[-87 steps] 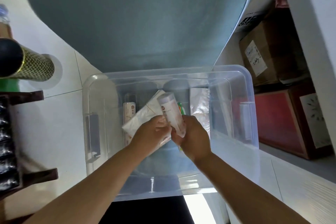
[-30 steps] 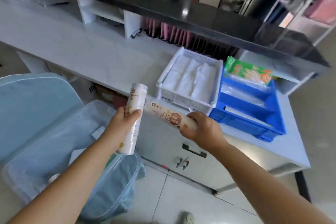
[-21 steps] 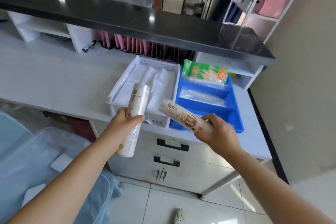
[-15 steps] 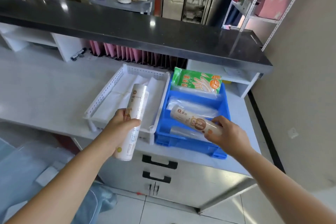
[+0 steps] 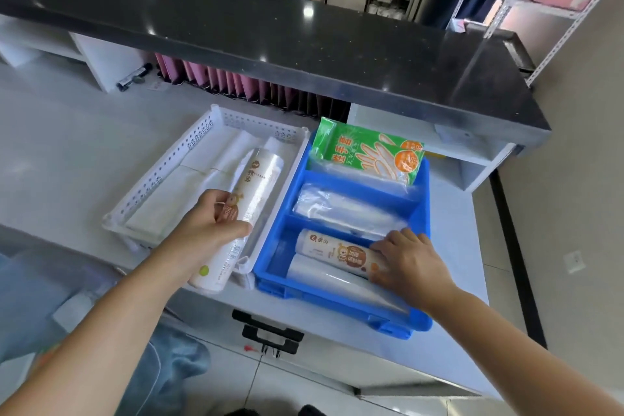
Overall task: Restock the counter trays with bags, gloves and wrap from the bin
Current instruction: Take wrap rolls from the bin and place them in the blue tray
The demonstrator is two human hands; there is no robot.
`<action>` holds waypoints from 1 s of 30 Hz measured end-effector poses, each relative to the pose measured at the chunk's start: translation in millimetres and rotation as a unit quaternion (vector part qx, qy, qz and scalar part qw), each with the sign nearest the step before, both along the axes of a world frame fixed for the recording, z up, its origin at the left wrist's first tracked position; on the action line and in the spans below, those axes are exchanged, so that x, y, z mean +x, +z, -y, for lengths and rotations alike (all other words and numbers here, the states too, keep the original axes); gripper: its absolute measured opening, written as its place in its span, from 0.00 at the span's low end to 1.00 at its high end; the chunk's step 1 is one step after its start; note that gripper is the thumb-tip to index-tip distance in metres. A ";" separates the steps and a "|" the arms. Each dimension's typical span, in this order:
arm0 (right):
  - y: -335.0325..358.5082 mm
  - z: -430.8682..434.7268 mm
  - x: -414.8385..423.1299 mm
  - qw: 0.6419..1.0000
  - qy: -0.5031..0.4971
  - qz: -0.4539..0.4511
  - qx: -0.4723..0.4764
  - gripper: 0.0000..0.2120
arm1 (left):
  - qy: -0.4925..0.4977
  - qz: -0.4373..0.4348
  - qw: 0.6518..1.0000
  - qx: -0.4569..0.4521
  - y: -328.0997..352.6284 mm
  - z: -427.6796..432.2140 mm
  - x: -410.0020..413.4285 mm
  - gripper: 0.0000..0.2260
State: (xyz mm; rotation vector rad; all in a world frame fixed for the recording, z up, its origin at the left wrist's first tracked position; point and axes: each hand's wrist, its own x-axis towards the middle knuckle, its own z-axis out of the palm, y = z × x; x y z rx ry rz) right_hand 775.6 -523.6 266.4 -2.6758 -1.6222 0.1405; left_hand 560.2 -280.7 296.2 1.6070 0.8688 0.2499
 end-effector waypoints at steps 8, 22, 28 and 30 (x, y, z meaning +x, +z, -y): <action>12.7 -28.6 -22.8 0.997 0.042 -0.055 0.047 0.13 | -0.063 -0.007 0.995 0.077 14.7 -32.4 12.0 0.24; 9.3 -92.1 -64.2 0.987 0.112 -0.112 -0.009 0.11 | -0.123 -0.016 0.981 0.147 13.8 -73.0 18.2 0.19; 33.7 -83.2 -60.1 0.988 0.061 -0.142 0.023 0.18 | -0.146 -0.001 0.975 0.166 14.7 -69.7 37.2 0.15; 39.1 -74.9 -58.6 0.988 0.029 -0.146 0.034 0.19 | -0.151 0.016 0.974 0.166 18.0 -63.2 46.1 0.14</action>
